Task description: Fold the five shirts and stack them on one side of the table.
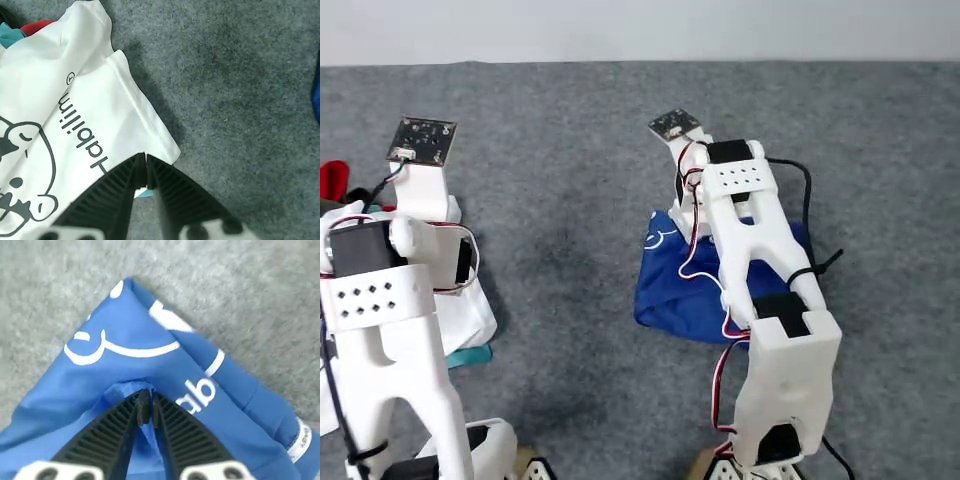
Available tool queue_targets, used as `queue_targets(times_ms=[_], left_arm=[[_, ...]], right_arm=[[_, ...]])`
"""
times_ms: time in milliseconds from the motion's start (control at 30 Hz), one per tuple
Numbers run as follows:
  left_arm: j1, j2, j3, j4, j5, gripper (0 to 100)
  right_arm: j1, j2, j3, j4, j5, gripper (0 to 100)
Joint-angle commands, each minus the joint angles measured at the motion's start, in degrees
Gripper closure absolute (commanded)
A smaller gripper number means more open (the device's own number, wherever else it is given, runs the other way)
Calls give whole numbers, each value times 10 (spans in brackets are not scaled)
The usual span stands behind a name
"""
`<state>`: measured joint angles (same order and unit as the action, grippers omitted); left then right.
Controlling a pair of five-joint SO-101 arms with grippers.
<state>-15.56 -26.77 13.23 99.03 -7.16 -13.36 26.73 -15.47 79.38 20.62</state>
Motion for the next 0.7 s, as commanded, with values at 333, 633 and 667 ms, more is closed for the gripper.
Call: queue_targets(times_ms=[333, 633, 667], left_arm=[[-1, -12, -1, 13, 4, 995], [0, -15, -1, 14, 4, 995], [1, -15, -1, 14, 4, 995]], right_arm=[[62, -10, -127, 234, 143, 988], [146, -83, -83, 237, 236, 989], [148, -95, -58, 237, 245, 989]])
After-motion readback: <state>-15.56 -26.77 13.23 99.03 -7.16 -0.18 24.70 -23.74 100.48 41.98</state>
